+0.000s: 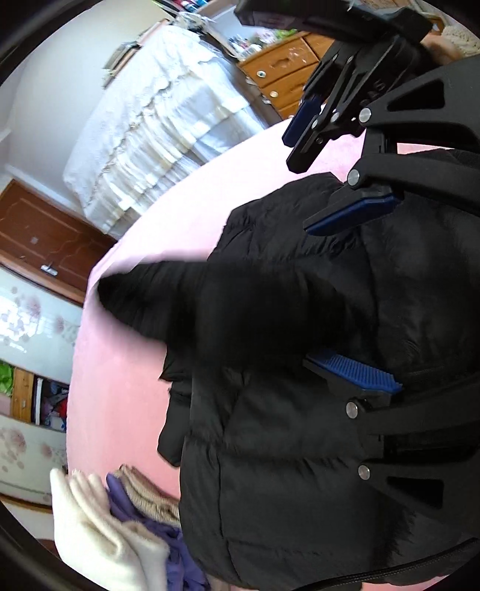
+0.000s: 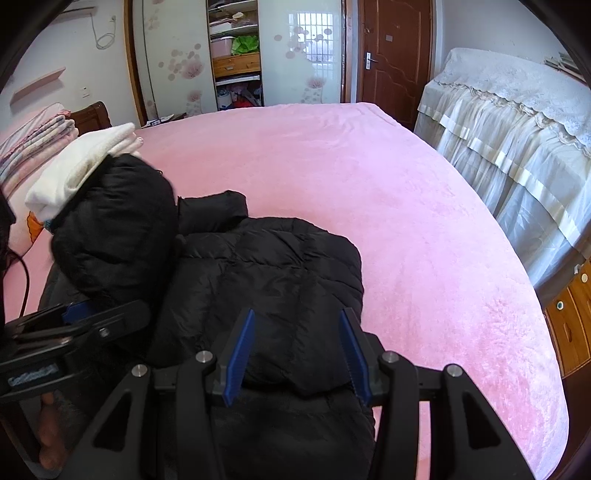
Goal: Fold large clothes
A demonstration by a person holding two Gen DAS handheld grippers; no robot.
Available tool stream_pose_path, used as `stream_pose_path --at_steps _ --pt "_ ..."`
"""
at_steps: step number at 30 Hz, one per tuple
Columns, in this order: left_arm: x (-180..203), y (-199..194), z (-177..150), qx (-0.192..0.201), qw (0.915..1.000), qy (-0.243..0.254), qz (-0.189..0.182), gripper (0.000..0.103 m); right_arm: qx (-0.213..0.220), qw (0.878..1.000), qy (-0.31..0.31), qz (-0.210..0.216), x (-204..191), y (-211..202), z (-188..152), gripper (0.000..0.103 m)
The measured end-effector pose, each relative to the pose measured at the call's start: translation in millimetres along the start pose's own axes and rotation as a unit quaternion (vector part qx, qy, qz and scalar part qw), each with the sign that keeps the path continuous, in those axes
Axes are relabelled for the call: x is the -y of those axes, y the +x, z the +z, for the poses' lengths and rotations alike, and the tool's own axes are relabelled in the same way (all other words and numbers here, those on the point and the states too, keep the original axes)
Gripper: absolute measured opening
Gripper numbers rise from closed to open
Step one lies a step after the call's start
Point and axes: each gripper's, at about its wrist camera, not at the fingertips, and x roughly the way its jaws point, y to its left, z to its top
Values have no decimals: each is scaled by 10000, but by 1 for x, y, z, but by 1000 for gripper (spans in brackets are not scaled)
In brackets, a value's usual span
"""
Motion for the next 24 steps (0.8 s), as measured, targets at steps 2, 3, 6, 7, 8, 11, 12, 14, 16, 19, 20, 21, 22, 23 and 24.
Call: stream_pose_path --at_steps 2,3,6,7,8,11,12,14,16,19,20,21,22,23,24 --pt "-8 -15 0 111 9999 -88 -34 65 31 10000 -5 11 -2 -2 1 47" --pt "-14 -23 -1 188 9997 -152 -31 65 48 10000 -11 18 -3 -4 2 47" --pt "-32 -41 -5 376 9988 -306 64 65 80 10000 -50 26 -7 -9 5 47" --pt "-38 -46 -6 413 9985 -330 115 66 93 9999 -54 32 -8 -11 6 47" --pt "-46 -54 -5 438 9982 -357 191 66 108 9999 -57 42 -8 -13 8 47" --pt "-69 -59 -5 523 9965 -468 461 67 104 9999 -34 93 -5 -15 13 50" --pt "-82 -64 -4 555 9953 -531 584 67 78 9999 -2 137 -3 -14 16 52" --pt "-99 -70 -2 603 9933 -644 751 67 12 9995 128 280 5 -10 21 59" --pt "-119 -75 3 674 9905 -775 916 67 -87 9985 305 449 13 -3 27 59" --pt "-144 -78 10 689 9864 -901 1187 67 -273 9965 490 619 19 13 35 59" --pt "-151 -77 14 664 9850 -941 1287 67 -355 9955 503 717 18 20 38 59" --pt "-155 -78 16 644 9843 -962 1334 67 -427 9949 506 757 16 27 40 59" --pt "-160 -77 18 615 9836 -972 1391 67 -480 9945 506 785 14 33 42 59" --pt "-163 -74 21 580 9829 -957 1460 67 -519 9941 496 812 12 38 44 59" --pt "-164 -69 23 530 9825 -920 1528 67 -558 9940 465 817 8 45 47 59"
